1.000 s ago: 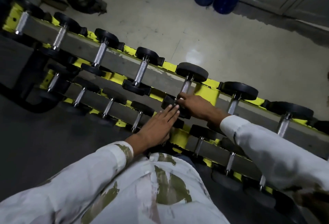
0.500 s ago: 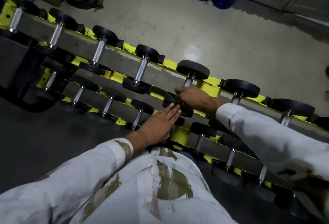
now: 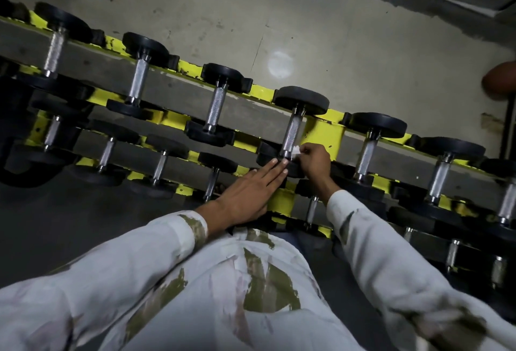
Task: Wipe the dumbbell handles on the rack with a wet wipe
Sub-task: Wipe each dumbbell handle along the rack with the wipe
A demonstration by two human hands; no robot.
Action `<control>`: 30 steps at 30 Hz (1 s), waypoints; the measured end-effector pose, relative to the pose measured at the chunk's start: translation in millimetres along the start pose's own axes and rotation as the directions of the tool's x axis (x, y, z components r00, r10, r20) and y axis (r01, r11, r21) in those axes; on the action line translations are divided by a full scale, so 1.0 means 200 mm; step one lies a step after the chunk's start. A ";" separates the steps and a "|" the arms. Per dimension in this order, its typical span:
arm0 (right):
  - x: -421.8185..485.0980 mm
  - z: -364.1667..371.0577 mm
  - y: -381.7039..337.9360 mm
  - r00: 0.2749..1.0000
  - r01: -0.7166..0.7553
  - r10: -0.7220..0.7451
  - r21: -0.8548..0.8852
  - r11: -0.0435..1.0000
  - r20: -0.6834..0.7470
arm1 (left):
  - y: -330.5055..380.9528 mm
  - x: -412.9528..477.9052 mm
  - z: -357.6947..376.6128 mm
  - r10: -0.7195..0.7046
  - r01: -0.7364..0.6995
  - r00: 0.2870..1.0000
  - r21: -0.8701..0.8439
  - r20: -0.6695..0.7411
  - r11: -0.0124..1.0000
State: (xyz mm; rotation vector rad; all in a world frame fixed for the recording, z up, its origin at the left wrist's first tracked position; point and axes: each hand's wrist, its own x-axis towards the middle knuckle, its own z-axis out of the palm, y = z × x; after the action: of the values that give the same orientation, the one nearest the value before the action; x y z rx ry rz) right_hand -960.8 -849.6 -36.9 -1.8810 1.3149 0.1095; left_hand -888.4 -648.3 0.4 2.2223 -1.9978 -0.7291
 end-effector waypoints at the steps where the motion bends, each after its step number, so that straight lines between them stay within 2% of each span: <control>1: 0.01 0.01 -0.01 0.994 -0.072 0.062 0.114 0.991 0.093 | -0.01 0.00 0.00 0.010 -0.010 1.000 0.007 0.003 1.000; 4: 0.03 0.00 -0.03 0.949 -0.205 0.112 0.309 0.929 0.294 | -0.03 0.00 -0.02 0.032 -0.033 0.999 0.023 0.024 0.999; 7: 0.01 -0.02 0.00 0.959 -0.202 0.096 0.402 0.893 0.268 | -0.03 -0.01 -0.03 0.047 -0.049 0.998 0.027 0.048 0.998; 10: -0.03 -0.03 0.06 0.990 -0.050 -0.001 0.365 0.930 0.140 | -0.03 0.00 -0.03 0.050 -0.052 0.997 0.027 0.055 0.998; 12: -0.04 -0.07 0.04 0.980 0.124 -0.153 0.212 0.969 0.129 | -0.03 0.00 -0.03 0.044 -0.046 0.997 0.022 0.057 0.999; 13: -0.03 -0.09 0.00 0.954 0.253 -0.260 0.064 0.965 0.150 | -0.03 -0.01 -0.03 0.040 -0.041 0.998 0.019 0.058 0.999; 14: -0.01 -0.11 -0.04 0.904 0.405 -0.378 -0.118 0.907 0.198 | -0.02 -0.01 -0.03 0.036 -0.037 0.998 0.020 0.059 0.999; 15: 0.02 -0.13 -0.09 0.834 0.547 -0.478 -0.305 0.780 0.276 | -0.02 -0.01 -0.02 0.031 -0.033 0.998 0.026 0.059 0.999; 17: 0.06 -0.13 -0.22 0.657 0.743 -0.594 -0.531 0.407 0.464 | 0.00 -0.01 -0.03 0.018 -0.020 0.998 0.035 0.052 0.999; 19: 0.08 -0.08 -0.34 0.541 0.786 -0.559 -0.614 0.070 0.629 | 0.01 -0.01 -0.03 0.002 -0.003 0.999 0.041 0.041 0.999; 20: 0.09 -0.06 -0.39 0.533 0.775 -0.500 -0.630 -0.035 0.683 | 0.01 0.00 -0.02 -0.008 0.006 0.999 0.043 0.036 0.999; 22: 0.08 -0.04 -0.48 0.594 0.732 -0.332 -0.664 -0.154 0.732 | 0.04 0.00 -0.02 -0.039 0.038 0.999 0.035 0.026 0.999; 23: 0.08 -0.03 -0.51 0.603 0.731 -0.268 -0.655 -0.191 0.751 | 0.06 0.00 -0.01 -0.062 0.062 0.998 0.025 0.022 0.998; 25: 0.11 0.00 -0.54 0.588 0.772 -0.150 -0.607 -0.192 0.795 | 0.09 0.01 0.00 -0.107 0.107 0.994 0.008 0.011 0.994; 26: 0.12 0.00 -0.54 0.587 0.789 -0.104 -0.597 -0.148 0.803 | 0.10 0.01 0.00 -0.123 0.123 0.992 -0.002 0.006 0.992; 28: 0.14 -0.02 -0.53 0.573 0.812 -0.078 -0.578 -0.085 0.816 | 0.13 0.01 0.00 -0.149 0.149 0.989 -0.012 -0.009 0.989; 30: 0.15 -0.06 -0.50 0.547 0.818 -0.169 -0.566 -0.098 0.820 | 0.15 0.01 0.01 -0.162 0.162 0.987 -0.025 -0.021 0.987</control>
State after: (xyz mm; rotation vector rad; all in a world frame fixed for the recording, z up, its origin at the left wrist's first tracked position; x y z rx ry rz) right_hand -871.1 -868.2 13.0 -2.9899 -0.3533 1.2541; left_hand -916.9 -655.2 9.0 2.3896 -1.8051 -0.7341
